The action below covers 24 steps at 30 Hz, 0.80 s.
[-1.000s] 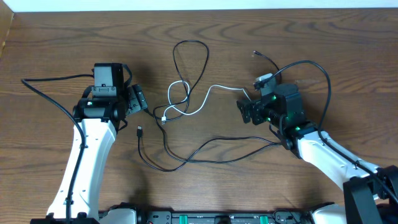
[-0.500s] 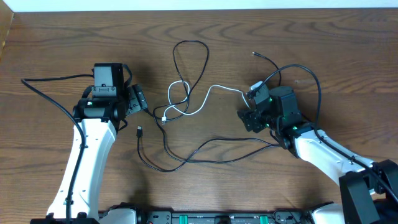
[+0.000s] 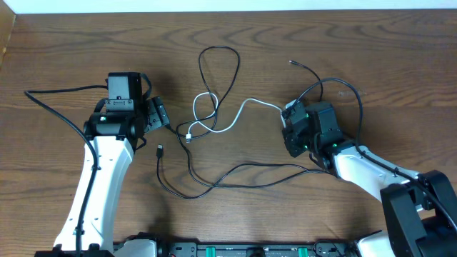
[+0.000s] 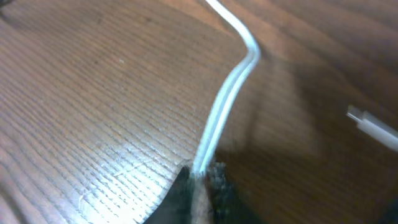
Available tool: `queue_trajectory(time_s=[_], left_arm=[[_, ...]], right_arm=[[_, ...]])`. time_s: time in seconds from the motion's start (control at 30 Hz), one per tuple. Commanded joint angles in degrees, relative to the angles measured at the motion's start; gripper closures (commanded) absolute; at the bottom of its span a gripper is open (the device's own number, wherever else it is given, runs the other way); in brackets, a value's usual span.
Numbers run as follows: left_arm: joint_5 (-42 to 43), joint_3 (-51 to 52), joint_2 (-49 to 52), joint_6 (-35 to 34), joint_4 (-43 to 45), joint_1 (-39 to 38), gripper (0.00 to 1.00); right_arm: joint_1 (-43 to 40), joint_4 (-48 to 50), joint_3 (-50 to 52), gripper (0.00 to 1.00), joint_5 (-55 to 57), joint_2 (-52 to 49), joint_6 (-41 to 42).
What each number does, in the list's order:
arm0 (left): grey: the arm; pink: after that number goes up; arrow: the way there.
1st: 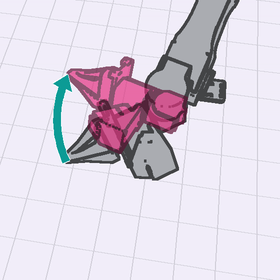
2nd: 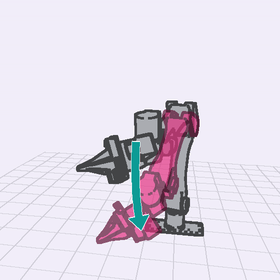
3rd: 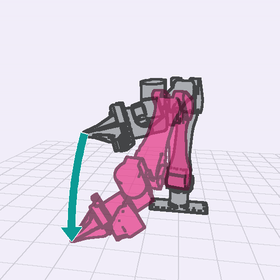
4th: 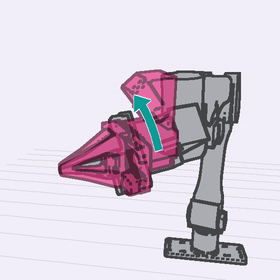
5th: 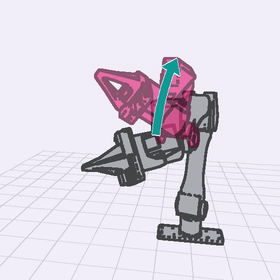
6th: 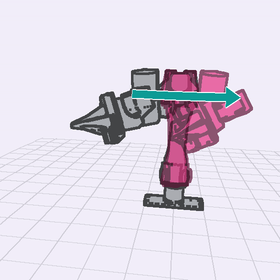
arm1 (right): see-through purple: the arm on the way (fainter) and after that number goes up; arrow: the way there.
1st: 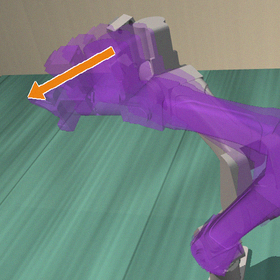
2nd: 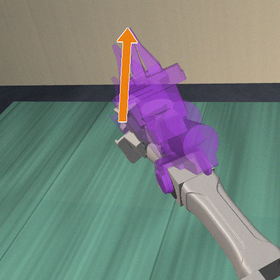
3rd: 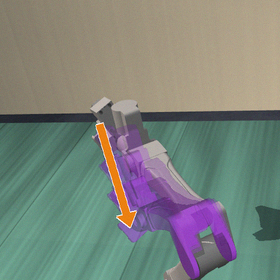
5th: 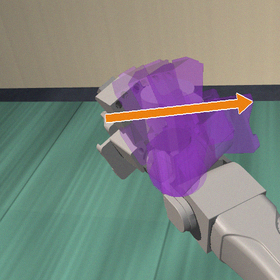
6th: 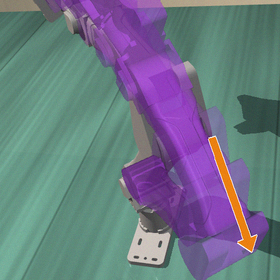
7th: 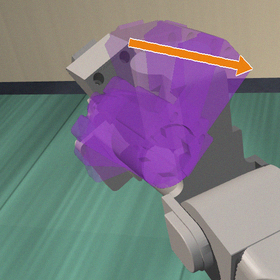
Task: Untangle cables
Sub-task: 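Grasp the white cable with the right gripper and lift it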
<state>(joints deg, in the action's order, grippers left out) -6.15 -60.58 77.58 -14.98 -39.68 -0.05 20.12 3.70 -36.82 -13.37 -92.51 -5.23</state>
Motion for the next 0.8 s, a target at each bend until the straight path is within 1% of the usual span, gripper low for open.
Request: queue_trajectory(time_s=[0.0, 0.1, 0.3, 0.4, 0.57, 0.73, 0.77], left_arm=[[-0.3, -1.5, 0.1, -0.1, -0.2, 0.1, 0.09], [-0.3, -1.5, 0.1, -0.1, -0.2, 0.1, 0.08], [-0.3, -1.5, 0.1, -0.1, -0.2, 0.1, 0.08], [-0.3, -1.5, 0.1, -0.1, -0.2, 0.1, 0.09], [-0.3, -1.5, 0.1, -0.1, -0.2, 0.1, 0.09], [-0.3, -1.5, 0.1, -0.1, -0.2, 0.1, 0.09], [-0.3, -1.5, 0.1, -0.1, -0.2, 0.1, 0.09]], right_arm=[[0.2, 0.8, -0.5, 0.99, -1.9, -0.1, 1.5], [0.2, 4.2, -0.5, 0.99, -5.0, -0.1, 4.5], [0.2, 20.1, -0.5, 0.99, -14.5, 1.2, 13.3], [0.2, 31.4, -0.5, 0.99, -18.4, 2.6, 21.6], [0.2, 50.1, -0.5, 0.99, -18.7, 5.4, 34.6], [0.2, 67.9, -0.6, 0.99, -18.3, 9.2, 42.2], [0.2, 69.6, -0.6, 0.99, -18.2, 9.9, 42.7]])
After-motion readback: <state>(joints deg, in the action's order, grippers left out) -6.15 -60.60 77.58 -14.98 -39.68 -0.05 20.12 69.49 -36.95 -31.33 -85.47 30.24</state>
